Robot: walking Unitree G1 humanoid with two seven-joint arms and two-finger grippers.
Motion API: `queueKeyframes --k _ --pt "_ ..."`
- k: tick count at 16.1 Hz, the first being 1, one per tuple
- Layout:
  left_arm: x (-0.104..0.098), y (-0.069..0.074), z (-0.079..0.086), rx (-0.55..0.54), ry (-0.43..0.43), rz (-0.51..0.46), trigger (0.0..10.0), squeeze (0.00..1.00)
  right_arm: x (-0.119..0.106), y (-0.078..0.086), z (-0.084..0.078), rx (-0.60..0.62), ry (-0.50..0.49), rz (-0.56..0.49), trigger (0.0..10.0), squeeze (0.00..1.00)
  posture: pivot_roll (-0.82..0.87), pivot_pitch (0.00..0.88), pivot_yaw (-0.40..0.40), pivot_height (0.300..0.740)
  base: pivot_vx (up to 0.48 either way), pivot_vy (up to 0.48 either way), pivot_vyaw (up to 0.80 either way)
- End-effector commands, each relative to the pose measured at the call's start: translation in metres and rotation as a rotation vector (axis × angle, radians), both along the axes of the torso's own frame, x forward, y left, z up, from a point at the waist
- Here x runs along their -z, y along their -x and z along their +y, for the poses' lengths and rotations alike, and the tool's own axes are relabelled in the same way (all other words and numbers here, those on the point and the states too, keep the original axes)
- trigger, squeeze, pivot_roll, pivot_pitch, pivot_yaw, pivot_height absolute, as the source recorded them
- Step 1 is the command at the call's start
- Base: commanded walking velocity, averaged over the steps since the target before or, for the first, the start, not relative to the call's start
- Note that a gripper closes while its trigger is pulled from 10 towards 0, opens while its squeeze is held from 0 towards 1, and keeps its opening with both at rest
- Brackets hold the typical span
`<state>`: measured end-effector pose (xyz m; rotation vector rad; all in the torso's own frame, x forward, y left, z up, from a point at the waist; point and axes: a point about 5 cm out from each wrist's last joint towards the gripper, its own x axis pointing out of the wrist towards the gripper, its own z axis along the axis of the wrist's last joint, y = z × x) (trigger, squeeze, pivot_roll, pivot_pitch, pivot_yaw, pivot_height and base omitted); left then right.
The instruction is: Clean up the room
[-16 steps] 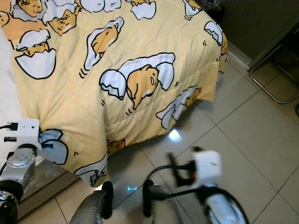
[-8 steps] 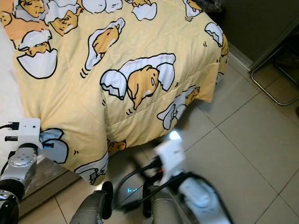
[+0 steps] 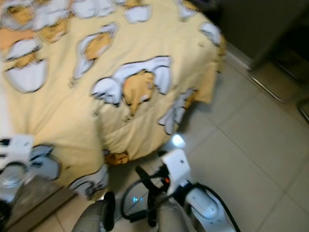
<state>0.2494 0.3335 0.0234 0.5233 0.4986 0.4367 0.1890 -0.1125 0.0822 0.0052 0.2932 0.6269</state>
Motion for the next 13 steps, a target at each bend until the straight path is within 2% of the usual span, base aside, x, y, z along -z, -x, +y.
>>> queueKeyframes --k 1,3,6,7,8,10,11,13 --pt "0.022 0.051 0.032 -0.184 -0.053 0.192 0.0 0.0 0.0 0.003 -0.003 0.027 -0.004 0.001 10.0 0.7 -0.14 0.287 -0.021 0.736 0.0 0.0 0.0" --pt "0.015 0.057 0.046 -0.169 -0.146 0.236 0.0 0.0 0.002 0.006 -0.009 0.055 0.002 0.009 10.0 0.71 -0.14 0.284 -0.022 0.736 0.0 0.0 0.0" --pt "0.016 0.072 0.056 -0.244 -0.141 0.256 0.0 0.0 0.002 0.008 -0.016 0.09 0.008 0.01 10.0 0.71 -0.15 0.279 -0.021 0.736 0.0 0.0 0.0" --pt "0.018 0.083 0.062 -0.303 -0.141 0.275 0.0 0.0 0.003 0.009 -0.018 0.096 0.009 0.013 10.0 0.72 -0.15 0.276 -0.021 0.736 0.0 0.0 0.0" --pt "0.018 0.088 0.065 -0.33 -0.144 0.283 0.0 0.0 0.003 0.01 -0.018 0.098 0.01 0.013 10.0 0.72 -0.15 0.276 -0.021 0.736 0.0 0.0 0.0" --pt "0.013 0.105 0.08 -0.403 -0.184 0.311 0.0 0.0 0.003 0.011 -0.02 0.108 0.015 0.016 10.0 0.72 -0.15 0.271 -0.022 0.736 0.0 0.0 0.0" --pt "0.001 0.117 0.097 -0.443 -0.252 0.337 0.0 0.0 0.004 0.013 -0.022 0.113 0.017 0.021 10.0 0.72 -0.16 0.266 -0.025 0.736 0.0 0.0 0.0" --pt "-0.008 0.116 0.105 -0.427 -0.303 0.34 0.0 0.0 0.004 0.015 -0.023 0.114 0.019 0.025 10.0 0.72 -0.15 0.266 -0.027 0.736 0.0 0.0 0.0"
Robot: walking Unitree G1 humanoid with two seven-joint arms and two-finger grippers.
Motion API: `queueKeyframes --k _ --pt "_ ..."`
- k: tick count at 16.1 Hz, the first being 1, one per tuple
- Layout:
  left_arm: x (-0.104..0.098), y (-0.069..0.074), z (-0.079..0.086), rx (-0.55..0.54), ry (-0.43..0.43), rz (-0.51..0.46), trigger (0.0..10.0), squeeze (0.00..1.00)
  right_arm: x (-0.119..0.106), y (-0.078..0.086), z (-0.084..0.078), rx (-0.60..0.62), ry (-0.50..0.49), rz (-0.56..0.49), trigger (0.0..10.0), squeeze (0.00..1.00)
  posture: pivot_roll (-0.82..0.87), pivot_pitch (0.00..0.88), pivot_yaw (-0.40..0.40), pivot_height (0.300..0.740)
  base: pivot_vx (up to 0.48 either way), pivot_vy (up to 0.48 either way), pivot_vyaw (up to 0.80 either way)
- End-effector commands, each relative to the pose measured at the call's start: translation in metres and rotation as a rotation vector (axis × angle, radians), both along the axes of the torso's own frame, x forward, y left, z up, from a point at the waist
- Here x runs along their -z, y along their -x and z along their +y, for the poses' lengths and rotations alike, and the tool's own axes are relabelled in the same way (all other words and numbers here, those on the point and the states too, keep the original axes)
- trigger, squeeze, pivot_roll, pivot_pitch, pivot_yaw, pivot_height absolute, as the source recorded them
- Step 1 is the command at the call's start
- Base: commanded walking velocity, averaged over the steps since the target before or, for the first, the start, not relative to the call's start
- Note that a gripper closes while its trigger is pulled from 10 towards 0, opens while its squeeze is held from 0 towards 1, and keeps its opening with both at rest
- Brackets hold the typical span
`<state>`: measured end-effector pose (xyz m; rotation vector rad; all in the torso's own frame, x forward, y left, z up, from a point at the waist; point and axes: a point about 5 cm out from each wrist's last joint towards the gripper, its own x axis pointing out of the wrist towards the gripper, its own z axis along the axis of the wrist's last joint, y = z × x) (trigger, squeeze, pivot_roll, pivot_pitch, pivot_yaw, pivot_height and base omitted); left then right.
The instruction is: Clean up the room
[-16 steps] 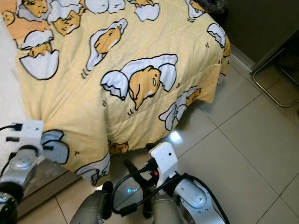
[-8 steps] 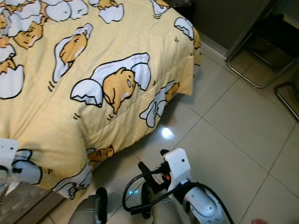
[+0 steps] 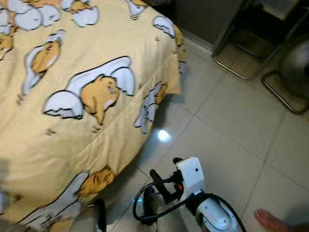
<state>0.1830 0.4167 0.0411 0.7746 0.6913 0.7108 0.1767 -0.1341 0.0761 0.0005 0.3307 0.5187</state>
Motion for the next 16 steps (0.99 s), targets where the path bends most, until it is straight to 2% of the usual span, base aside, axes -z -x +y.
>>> queueKeyframes --k 1,2,3,4,5,6,8,9,10,11,12,13,16 --pt "0.002 0.045 0.026 -0.156 -0.072 0.145 0.0 0.0 -0.001 0.003 -0.002 0.008 -0.011 -0.005 10.0 0.72 -0.15 0.267 -0.029 0.736 0.0 0.0 0.0" --pt "-0.006 0.04 0.029 -0.121 -0.11 0.152 0.0 0.0 -0.002 0.003 -0.002 0.007 -0.012 -0.004 10.0 0.72 -0.15 0.267 -0.029 0.736 0.0 0.0 0.0" --pt "-0.009 0.036 0.031 -0.093 -0.108 0.165 0.0 0.0 -0.001 0.003 -0.001 0.006 -0.013 -0.003 10.0 0.72 -0.14 0.271 -0.027 0.736 0.0 0.0 0.0" --pt "-0.004 0.033 0.026 -0.055 -0.069 0.186 0.0 0.0 -0.001 0.002 -0.001 0.005 -0.013 -0.002 10.0 0.72 -0.14 0.274 -0.024 0.736 0.0 0.0 0.0" --pt "0.019 0.027 0.003 0.005 0.026 0.204 7.8 0.0 -0.001 0.002 -0.002 0.006 -0.013 -0.002 10.0 0.72 -0.14 0.276 -0.024 0.736 0.0 0.0 0.0" --pt "0.034 0.026 -0.013 0.011 0.1 0.2 10.0 0.0 -0.001 0.002 -0.002 0.006 -0.015 -0.002 10.0 0.72 -0.14 0.277 -0.026 0.736 0.0 0.0 0.0" --pt "0.059 0.03 -0.039 0.016 0.206 0.21 10.0 0.0 -0.001 0.003 -0.002 0.003 -0.017 0.002 10.0 0.72 -0.15 0.276 -0.029 0.736 0.0 0.0 0.0" --pt "0.062 0.032 -0.042 0.011 0.219 0.221 10.0 0.0 0.0 0.004 -0.002 0.002 -0.016 0.004 10.0 0.72 -0.15 0.276 -0.03 0.736 0.0 0.0 0.0" --pt "0.066 0.038 -0.043 -0.013 0.216 0.243 10.0 0.06 0.0 0.005 -0.004 0.003 -0.014 0.007 10.0 0.72 -0.15 0.273 -0.034 0.736 0.0 0.0 0.0" --pt "0.067 0.043 -0.041 -0.037 0.217 0.243 10.0 1.0 0.0 0.005 -0.005 0.005 -0.013 0.008 10.0 0.72 -0.16 0.273 -0.038 0.736 0.0 0.0 0.0" --pt "0.066 0.045 -0.039 -0.055 0.204 0.236 10.0 1.0 0.0 0.005 -0.006 0.009 -0.011 0.009 10.0 0.72 -0.16 0.273 -0.04 0.736 0.0 0.0 0.0" --pt "0.059 0.039 -0.034 -0.065 0.199 0.173 10.0 1.0 0.0 0.005 -0.008 0.025 -0.01 0.005 10.0 0.73 -0.15 0.272 -0.042 0.736 0.0 0.0 0.0" --pt "0.031 -0.01 -0.036 -0.008 0.192 -0.032 10.0 1.0 0.0 0.003 -0.008 0.034 -0.018 0.001 10.0 0.72 -0.12 0.272 -0.037 0.736 0.0 0.0 0.0"
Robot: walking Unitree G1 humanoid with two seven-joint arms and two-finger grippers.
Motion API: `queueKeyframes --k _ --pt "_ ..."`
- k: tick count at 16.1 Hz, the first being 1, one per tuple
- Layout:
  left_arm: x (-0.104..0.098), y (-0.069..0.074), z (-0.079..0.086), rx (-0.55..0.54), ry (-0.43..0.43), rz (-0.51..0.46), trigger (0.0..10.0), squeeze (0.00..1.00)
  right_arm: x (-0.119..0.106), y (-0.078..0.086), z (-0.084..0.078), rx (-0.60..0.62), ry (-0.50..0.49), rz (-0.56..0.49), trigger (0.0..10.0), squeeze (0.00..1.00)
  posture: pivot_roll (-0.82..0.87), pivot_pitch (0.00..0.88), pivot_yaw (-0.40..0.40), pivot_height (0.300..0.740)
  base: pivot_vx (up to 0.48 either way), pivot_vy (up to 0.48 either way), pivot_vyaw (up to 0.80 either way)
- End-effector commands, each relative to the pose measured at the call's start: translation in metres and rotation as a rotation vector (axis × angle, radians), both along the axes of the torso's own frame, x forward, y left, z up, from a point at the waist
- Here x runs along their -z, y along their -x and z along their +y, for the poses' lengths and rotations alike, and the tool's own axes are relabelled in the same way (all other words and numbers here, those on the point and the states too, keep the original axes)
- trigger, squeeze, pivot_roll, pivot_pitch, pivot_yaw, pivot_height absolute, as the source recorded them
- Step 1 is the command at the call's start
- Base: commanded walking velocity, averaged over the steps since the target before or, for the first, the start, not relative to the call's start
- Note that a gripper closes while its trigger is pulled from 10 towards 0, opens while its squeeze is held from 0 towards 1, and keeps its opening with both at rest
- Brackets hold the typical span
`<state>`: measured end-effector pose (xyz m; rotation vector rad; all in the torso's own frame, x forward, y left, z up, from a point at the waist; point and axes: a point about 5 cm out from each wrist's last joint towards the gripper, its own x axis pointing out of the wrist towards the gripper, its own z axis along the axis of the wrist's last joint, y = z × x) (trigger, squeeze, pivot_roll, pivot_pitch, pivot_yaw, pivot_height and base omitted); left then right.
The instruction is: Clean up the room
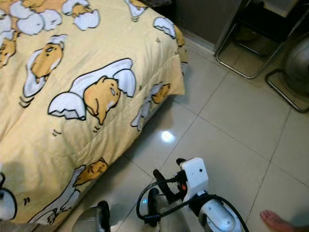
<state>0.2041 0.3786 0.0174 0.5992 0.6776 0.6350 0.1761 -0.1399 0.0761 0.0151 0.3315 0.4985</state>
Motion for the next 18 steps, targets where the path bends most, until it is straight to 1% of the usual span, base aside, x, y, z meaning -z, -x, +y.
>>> queueKeyframes --k 1,2,4,6,7,8,9,10,11,12,13,14,16,17,18 --pt "-0.004 0.002 0.007 -0.03 -0.003 -0.001 10.0 1.0 0.001 0.002 -0.001 0.01 -0.011 -0.001 10.0 0.72 -0.11 0.27 -0.035 0.736 0.0 0.0 0.0" --pt "-0.01 0.0 0.012 -0.044 -0.014 -0.019 10.0 1.0 0.001 0.001 -0.001 0.01 -0.012 0.0 10.0 0.72 -0.09 0.269 -0.032 0.736 0.0 0.0 0.0" --pt "-0.018 0.0 0.019 -0.074 -0.002 -0.061 10.0 1.0 0.003 -0.002 -0.001 0.009 -0.017 0.003 10.0 0.72 -0.08 0.264 -0.029 0.736 0.0 0.0 0.0" --pt "-0.022 0.003 0.026 -0.083 -0.014 -0.053 10.0 1.0 0.005 -0.005 -0.002 0.013 -0.026 0.005 10.0 0.72 -0.05 0.256 -0.027 0.736 0.0 0.0 0.0" --pt "-0.024 0.007 0.031 -0.093 -0.032 -0.042 10.0 1.0 0.006 -0.006 -0.002 0.013 -0.028 0.005 10.0 0.72 -0.05 0.253 -0.026 0.736 0.0 0.0 0.0" --pt "-0.034 0.021 0.05 -0.139 -0.097 -0.005 10.0 1.0 0.007 -0.009 -0.002 0.012 -0.031 0.004 10.0 0.72 -0.03 0.249 -0.025 0.736 0.0 0.0 0.0" --pt "-0.044 0.026 0.06 -0.158 -0.132 -0.006 10.0 1.0 0.008 -0.009 -0.002 0.011 -0.034 0.003 10.0 0.73 -0.02 0.245 -0.028 0.736 0.0 0.0 0.0" --pt "-0.056 0.025 0.068 -0.174 -0.166 -0.038 10.0 1.0 0.009 -0.01 -0.002 0.008 -0.036 0.003 10.0 0.72 -0.01 0.242 -0.032 0.736 0.0 0.0 0.0" --pt "-0.062 0.023 0.071 -0.181 -0.179 -0.061 10.0 1.0 0.009 -0.011 -0.002 0.007 -0.037 0.004 10.0 0.72 0.0 0.237 -0.034 0.736 0.0 0.0 0.0" --pt "-0.077 0.01 0.073 -0.177 -0.192 -0.135 10.0 1.0 0.009 -0.014 -0.002 0.004 -0.04 0.0 10.0 0.73 0.01 0.229 -0.038 0.736 0.0 0.0 0.0" --pt "-0.088 -0.006 0.067 -0.147 -0.188 -0.201 10.0 1.0 0.008 -0.019 -0.003 0.0 -0.042 -0.008 10.0 0.72 0.02 0.221 -0.041 0.736 0.0 0.0 0.0" --pt "-0.088 -0.01 0.065 -0.141 -0.169 -0.219 10.0 1.0 0.008 -0.021 -0.004 -0.001 -0.042 -0.011 10.0 0.73 0.03 0.217 -0.041 0.736 0.0 0.0 0.0" --pt "-0.086 -0.014 0.061 -0.149 -0.129 -0.243 10.0 1.0 0.008 -0.022 -0.006 -0.003 -0.04 -0.014 10.0 0.73 0.03 0.213 -0.045 0.736 0.0 0.0 0.0" --pt "-0.087 -0.026 0.05 -0.131 -0.058 -0.334 10.0 1.0 0.008 -0.024 -0.007 0.001 -0.04 -0.02 10.0 0.73 0.04 0.207 -0.052 0.736 0.0 0.0 0.0" --pt "-0.088 -0.038 0.038 -0.089 -0.009 -0.398 10.0 1.0 0.007 -0.026 -0.007 0.012 -0.038 -0.033 10.0 0.73 0.04 0.205 -0.052 0.736 0.0 0.0 0.0"
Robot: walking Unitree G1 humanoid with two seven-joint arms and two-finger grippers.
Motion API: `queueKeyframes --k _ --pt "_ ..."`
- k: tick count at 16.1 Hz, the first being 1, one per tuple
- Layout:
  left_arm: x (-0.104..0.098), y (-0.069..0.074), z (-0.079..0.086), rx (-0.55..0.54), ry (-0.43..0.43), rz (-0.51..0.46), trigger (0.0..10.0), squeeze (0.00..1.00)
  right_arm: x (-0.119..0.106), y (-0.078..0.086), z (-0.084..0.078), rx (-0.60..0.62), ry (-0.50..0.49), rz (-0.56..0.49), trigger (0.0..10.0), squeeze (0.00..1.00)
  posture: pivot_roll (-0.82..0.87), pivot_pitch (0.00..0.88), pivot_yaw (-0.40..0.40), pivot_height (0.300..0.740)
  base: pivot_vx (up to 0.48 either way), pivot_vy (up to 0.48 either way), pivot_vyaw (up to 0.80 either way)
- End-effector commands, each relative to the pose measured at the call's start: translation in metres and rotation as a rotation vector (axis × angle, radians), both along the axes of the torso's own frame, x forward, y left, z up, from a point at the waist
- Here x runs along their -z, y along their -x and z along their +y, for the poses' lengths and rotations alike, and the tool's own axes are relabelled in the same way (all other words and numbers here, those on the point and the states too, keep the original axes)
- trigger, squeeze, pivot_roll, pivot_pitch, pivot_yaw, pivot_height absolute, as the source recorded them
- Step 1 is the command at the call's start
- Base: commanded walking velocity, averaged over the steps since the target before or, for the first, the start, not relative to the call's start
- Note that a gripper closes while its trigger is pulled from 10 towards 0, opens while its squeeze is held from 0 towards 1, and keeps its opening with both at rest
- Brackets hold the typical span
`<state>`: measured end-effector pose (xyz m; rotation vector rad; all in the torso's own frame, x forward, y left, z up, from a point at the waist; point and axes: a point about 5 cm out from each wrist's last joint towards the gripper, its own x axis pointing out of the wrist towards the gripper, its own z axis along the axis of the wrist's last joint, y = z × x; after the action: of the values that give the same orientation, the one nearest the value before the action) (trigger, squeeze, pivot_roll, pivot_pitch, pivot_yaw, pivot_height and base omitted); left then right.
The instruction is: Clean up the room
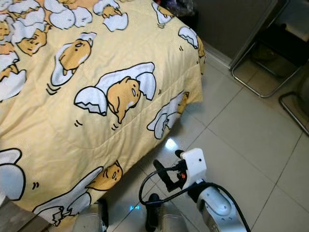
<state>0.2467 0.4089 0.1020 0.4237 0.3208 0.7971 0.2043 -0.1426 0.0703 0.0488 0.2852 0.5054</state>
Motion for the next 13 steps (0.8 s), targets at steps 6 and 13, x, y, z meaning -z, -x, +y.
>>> queueKeyframes --k 6,13 --pt "-0.011 -0.067 -0.163 0.567 0.172 -0.297 10.0 0.0 -0.039 -0.047 -0.036 0.368 0.019 -0.218 10.0 0.67 0.01 0.129 -0.054 0.736 0.0 0.0 0.0" --pt "-0.011 -0.074 -0.256 0.8 0.212 -0.315 10.0 1.0 -0.04 -0.055 -0.057 0.599 0.092 -0.247 10.0 0.0 0.0 0.053 -0.038 0.736 0.0 0.0 0.22"
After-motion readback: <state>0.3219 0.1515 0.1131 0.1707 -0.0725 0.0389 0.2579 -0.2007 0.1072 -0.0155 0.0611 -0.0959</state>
